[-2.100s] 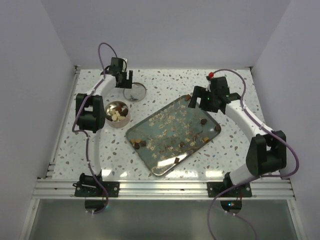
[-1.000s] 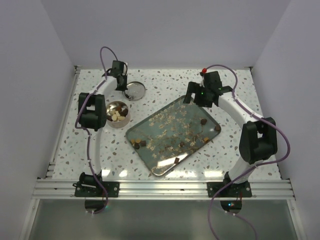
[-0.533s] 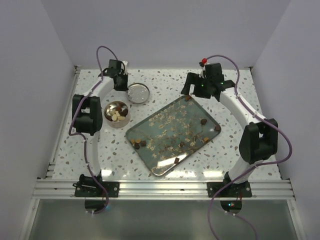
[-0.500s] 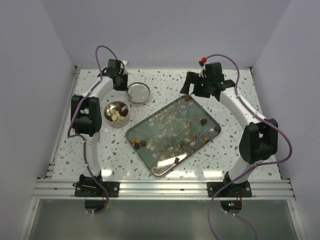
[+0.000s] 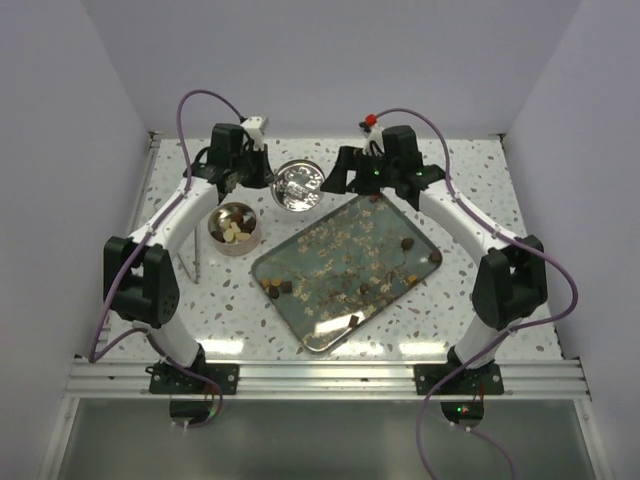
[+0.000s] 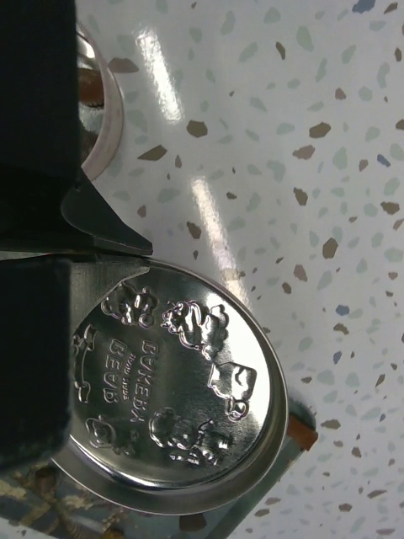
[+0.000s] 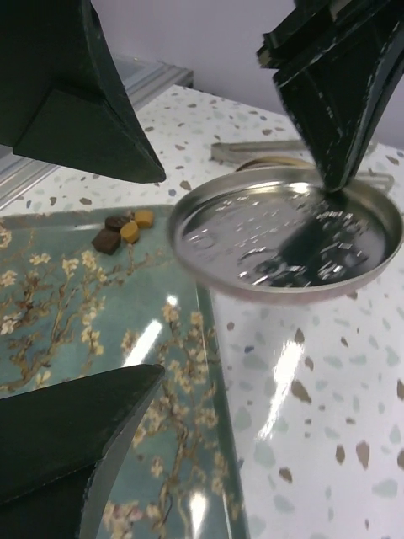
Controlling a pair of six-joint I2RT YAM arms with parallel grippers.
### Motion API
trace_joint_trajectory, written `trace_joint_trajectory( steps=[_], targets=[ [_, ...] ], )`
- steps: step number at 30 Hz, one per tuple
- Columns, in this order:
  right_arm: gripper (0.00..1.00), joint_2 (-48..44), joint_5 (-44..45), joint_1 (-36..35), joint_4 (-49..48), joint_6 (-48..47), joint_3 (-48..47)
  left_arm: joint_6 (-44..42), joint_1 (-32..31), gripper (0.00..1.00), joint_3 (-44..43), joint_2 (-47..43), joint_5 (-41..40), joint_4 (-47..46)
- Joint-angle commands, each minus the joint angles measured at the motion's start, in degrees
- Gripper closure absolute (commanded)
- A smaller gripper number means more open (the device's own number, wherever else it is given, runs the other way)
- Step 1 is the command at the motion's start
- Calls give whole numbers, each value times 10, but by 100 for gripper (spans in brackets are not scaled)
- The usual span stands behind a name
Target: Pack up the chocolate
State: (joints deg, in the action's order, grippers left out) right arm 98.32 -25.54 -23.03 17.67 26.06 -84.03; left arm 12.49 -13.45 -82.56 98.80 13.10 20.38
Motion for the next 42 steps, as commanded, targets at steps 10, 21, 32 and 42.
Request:
trace_joint_trajectory(
  steps=[10,21,32,42],
  targets=[
    [10,-29,-19,-19,-98,38,69,59,-31,100,63,-97,30,-34],
    [36,-34,-58,-28,-170,41,94,80,-61,100,100,-121,34,-60],
    [86,-9,-118,-29,-164,12,64,97,-61,100,97,-113,39,-64],
    [100,-30,-89,-31,-87,-84,40,111,-49,50,36,-99,121,18]
  ],
)
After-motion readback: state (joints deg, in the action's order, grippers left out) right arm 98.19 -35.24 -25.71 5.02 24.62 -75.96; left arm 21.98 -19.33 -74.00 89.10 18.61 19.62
